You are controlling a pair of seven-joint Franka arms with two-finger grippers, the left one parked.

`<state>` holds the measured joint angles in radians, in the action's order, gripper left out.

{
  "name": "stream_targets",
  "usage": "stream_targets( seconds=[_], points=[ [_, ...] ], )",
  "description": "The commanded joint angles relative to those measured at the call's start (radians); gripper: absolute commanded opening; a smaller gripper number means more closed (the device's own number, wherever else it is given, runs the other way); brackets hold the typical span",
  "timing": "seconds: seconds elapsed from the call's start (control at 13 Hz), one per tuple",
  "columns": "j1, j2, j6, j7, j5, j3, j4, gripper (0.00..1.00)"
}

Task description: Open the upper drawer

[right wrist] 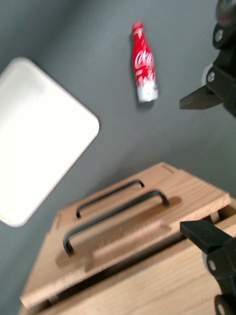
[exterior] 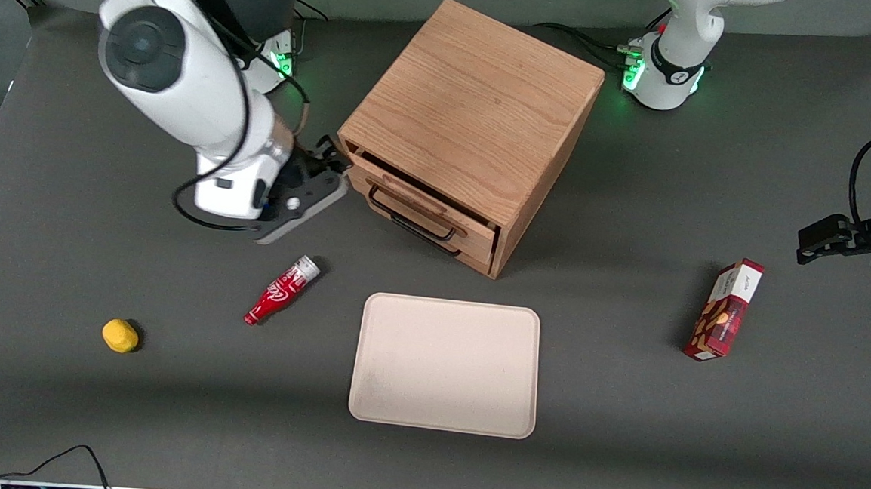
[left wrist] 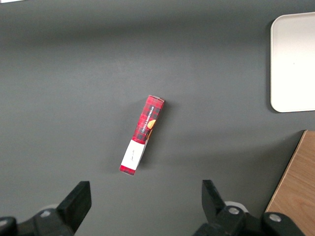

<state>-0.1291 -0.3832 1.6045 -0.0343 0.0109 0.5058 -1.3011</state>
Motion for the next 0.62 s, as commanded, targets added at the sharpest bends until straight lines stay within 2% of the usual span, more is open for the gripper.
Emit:
stream_targets(
  seconds=[0.0, 0.08, 0.31, 0.54],
  points=[
    [0.002, -0.112, 0.023, -0.099, 0.001, 0.062, 0.059, 1.0],
    [-0.007, -0.13, 0.032, -0.104, 0.026, 0.068, 0.059, 1.0],
    [-0.015, -0.192, 0.058, -0.102, 0.151, 0.144, 0.059, 1.0],
    [-0.014, -0.238, 0.087, -0.107, 0.166, 0.158, 0.055, 1.0]
  ],
)
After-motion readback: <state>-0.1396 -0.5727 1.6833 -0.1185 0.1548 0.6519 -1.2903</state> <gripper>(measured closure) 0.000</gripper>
